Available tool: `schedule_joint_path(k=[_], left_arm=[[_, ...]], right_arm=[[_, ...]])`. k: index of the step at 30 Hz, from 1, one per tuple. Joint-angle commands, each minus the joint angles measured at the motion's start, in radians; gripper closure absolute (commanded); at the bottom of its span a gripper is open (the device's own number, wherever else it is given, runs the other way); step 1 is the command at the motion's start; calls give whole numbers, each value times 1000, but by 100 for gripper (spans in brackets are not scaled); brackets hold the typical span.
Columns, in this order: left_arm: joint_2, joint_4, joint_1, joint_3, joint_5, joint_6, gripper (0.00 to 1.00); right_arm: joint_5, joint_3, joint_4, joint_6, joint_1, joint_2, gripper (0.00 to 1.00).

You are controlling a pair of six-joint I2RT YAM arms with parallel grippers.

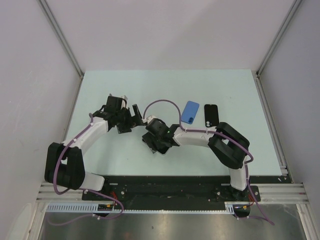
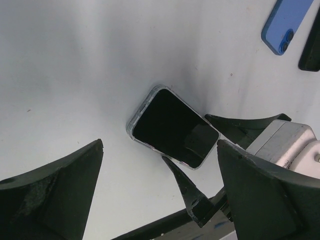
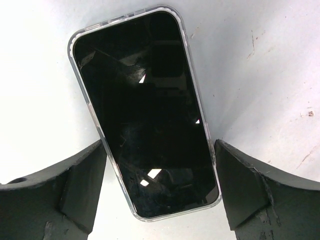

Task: Take the phone out of the phone case
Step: Pick up the phone at the center of the board.

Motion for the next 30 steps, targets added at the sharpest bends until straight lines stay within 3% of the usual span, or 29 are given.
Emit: schedule_joint_path(k=[1,7,11,21,30], left_arm=[[-8,56,13,2,116,-75,0],[-80,56,52,-118,218,-132,0],[-101,140,81,-205,299,-181,0],[-35,410,78,-337,391,-328,0],[105,545,49,-304,359,-361,8]], right_arm=[[-106,-81,-38,25,35,33,26],[-230,-148,89,139,-31,-51,43],[-250,-148,108,215,-69,-76,55],[-468,-165,252,364,-149,-58,60],[-537,-202,312,412,-166,-58,60]])
